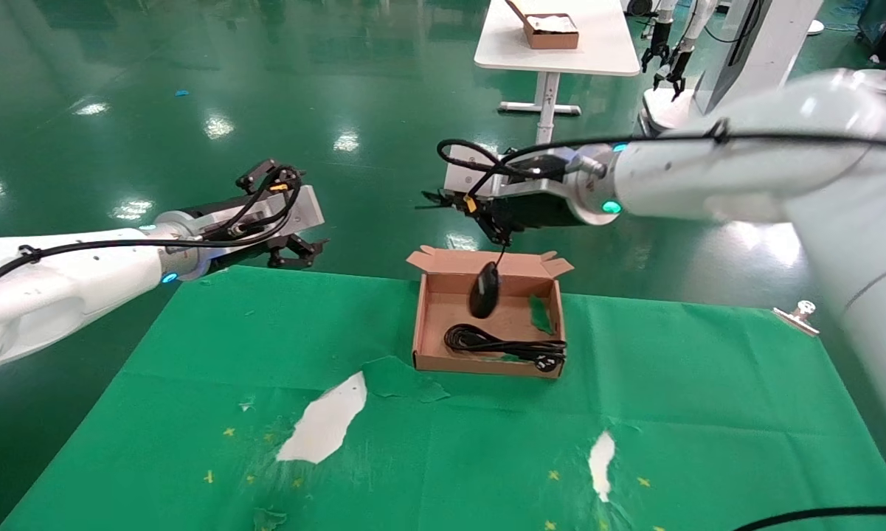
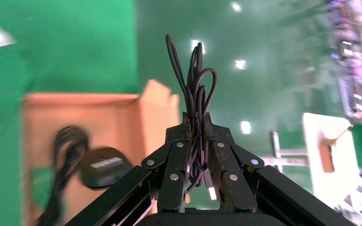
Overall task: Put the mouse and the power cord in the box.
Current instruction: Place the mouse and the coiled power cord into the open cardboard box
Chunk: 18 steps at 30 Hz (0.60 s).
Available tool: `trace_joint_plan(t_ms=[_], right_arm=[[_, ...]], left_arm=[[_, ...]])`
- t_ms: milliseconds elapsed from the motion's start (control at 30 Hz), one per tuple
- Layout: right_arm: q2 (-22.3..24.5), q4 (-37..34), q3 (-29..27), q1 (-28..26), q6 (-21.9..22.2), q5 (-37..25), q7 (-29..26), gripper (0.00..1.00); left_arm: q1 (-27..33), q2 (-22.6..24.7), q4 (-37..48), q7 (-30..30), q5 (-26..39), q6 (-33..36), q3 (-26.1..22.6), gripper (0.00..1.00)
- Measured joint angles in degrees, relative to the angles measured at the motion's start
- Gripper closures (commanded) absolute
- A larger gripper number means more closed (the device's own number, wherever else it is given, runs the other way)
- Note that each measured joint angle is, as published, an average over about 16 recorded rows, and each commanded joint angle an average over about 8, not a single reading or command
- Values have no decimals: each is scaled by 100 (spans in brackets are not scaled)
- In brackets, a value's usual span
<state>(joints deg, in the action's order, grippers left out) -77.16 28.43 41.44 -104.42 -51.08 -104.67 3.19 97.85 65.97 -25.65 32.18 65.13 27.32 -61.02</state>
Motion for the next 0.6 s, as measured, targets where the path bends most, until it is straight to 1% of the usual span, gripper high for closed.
trace_joint_plan(t_ms=[133, 233, 267, 500, 533, 600], right_arm=[[-136, -232, 209, 229, 485, 386, 119, 100], [-153, -306, 395, 400, 737, 659, 98, 100], [-156, -334, 458, 447, 803, 741, 81, 94], [-165, -561, 736, 601, 1068, 1076, -69, 7], [-167, -583, 754, 607, 1088, 1095, -81, 0], [-169, -613, 774, 614, 1115, 1118, -94, 0]], left_arm=[[4, 30, 90, 131, -60, 45, 59, 0], [8, 47, 151, 211, -98, 74, 96, 0], [10, 53, 171, 235, -111, 84, 107, 0], [19, 74, 261, 340, -169, 127, 160, 0], [20, 75, 268, 347, -173, 130, 164, 0], [21, 76, 276, 355, -179, 135, 169, 0]])
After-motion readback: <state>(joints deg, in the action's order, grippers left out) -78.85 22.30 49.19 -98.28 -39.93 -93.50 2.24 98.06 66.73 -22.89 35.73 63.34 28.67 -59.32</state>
